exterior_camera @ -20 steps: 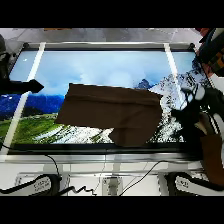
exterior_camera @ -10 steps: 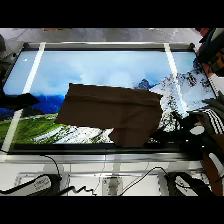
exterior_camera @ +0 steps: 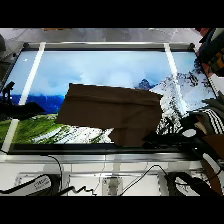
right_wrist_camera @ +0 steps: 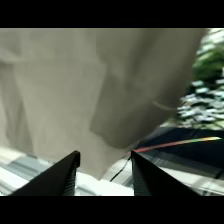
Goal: Fold the clothes and pants, and hang the long-sleeved shirts on hangers.
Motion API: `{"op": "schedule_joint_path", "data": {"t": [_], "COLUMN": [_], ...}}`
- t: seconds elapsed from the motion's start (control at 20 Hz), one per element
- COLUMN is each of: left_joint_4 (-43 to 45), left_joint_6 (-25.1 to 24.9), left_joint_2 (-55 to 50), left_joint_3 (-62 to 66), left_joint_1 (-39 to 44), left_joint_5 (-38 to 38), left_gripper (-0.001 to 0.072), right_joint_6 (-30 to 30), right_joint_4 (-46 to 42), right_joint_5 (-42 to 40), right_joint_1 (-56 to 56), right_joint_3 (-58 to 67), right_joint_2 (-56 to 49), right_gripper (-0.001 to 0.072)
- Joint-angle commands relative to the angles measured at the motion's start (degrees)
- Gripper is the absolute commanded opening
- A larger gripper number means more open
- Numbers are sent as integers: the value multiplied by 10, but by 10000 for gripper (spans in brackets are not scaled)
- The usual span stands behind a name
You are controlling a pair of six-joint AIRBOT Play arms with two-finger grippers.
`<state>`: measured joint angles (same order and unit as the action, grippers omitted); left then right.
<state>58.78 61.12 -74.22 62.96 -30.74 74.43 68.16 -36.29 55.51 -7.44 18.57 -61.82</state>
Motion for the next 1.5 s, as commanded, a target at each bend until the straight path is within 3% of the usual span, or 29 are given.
{"op": "schedule_joint_path", "data": {"t": [0.0, 0.15, 0.35, 0.5, 0.65, 0.9, 1.05, 1.15, 1.3, 1.45], "left_joint_4": [4, 42, 54, -14, -88, -116, -143, -173, -214, -219], "left_joint_6": [0, 0, -46, -85, -91, -91, -92, -124, -156, -156], "left_joint_2": [-1, -1, -1, -20, -65, -127, -141, -142, -141, -125], "left_joint_3": [-24, -53, -113, -140, -140, -140, -140, -140, -138, -113], "left_joint_1": [-1, -1, -1, -1, -1, 4, 4, 4, 4, 4], "left_joint_5": [-19, -29, -29, -31, -58, -115, -157, -169, -168, -150], "left_gripper": [599, 598, 597, 597, 597, 596, 479, 432, 33, 28], "right_joint_6": [0, 1, 1, 0, -1, -1, -4, -18, -19, -18], "right_joint_4": [18, 20, 26, 33, 33, 35, 34, 34, 24, -7], "right_joint_5": [-10, -35, -36, -35, -37, -31, -32, -37, -39, -33], "right_joint_1": [44, 70, 83, 83, 83, 83, 83, 83, 83, 83], "right_joint_3": [-1, -1, -1, 0, 1, 1, 1, 1, 16, 72], "right_joint_2": [-4, -3, -3, -3, -3, -3, -3, -3, -3, 5], "right_gripper": [182, 11, 11, 11, 12, 11, 11, 11, 11, 10]}}
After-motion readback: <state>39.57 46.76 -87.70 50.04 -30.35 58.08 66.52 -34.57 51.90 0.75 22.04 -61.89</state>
